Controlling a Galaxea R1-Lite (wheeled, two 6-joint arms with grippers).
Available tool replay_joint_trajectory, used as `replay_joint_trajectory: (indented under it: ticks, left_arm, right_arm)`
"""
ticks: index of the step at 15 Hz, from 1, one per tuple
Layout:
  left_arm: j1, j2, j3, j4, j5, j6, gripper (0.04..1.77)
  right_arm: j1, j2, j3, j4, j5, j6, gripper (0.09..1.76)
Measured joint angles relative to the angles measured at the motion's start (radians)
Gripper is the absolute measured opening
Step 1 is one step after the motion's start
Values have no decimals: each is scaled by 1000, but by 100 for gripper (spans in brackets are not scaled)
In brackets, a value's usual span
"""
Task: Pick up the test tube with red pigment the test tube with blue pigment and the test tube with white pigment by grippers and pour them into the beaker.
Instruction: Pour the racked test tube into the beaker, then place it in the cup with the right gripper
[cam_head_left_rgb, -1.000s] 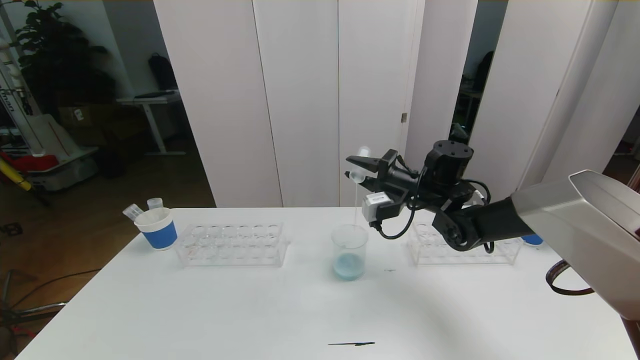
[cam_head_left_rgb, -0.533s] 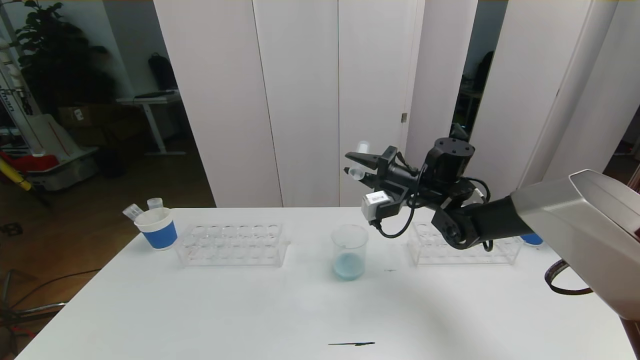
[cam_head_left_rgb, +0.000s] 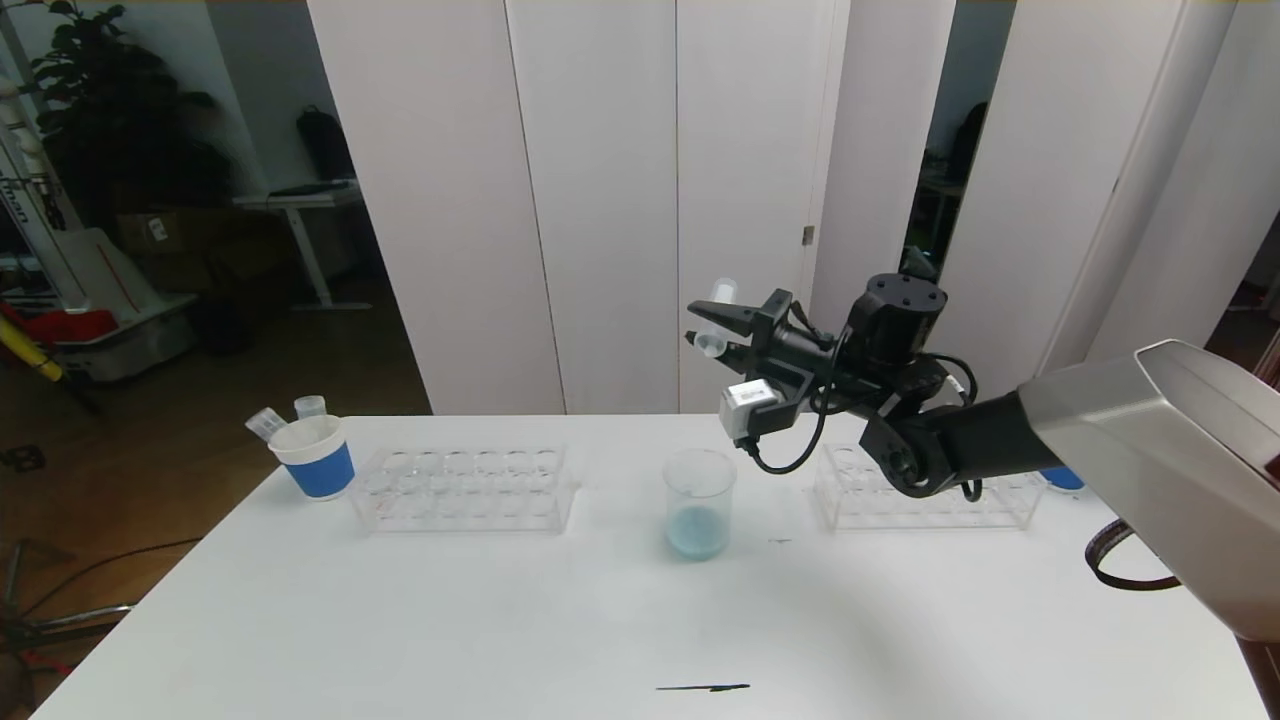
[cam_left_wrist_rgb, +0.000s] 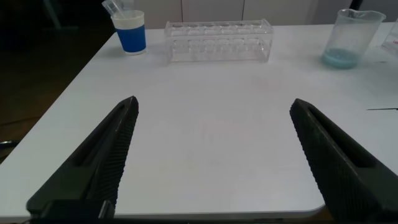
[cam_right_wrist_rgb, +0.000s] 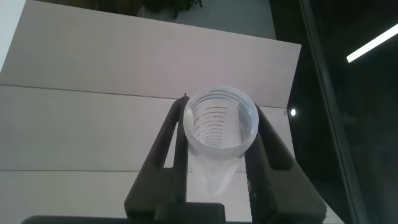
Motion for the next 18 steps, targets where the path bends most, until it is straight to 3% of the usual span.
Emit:
replay_joint_trajectory:
  ticks: [4, 8, 10, 13, 16, 18]
  left_arm:
    - [0, 0, 0, 0, 0, 0, 174]
    - [0, 0, 0, 0, 0, 0, 174]
    - [0, 0, 0, 0, 0, 0, 174]
    - [0, 0, 0, 0, 0, 0, 174]
    - [0, 0, 0, 0, 0, 0, 174]
    - [0, 0, 0, 0, 0, 0, 174]
  right_arm:
    - [10, -42, 29, 4, -124, 151, 60]
    - [47, -146, 112, 11, -378, 398, 60]
    - [74, -214, 196, 11, -517, 611, 60]
    - [106, -301, 290, 13, -653, 951, 60]
    - [110, -390, 399, 14, -694, 1271, 60]
    - [90, -451, 492, 15, -698, 1392, 60]
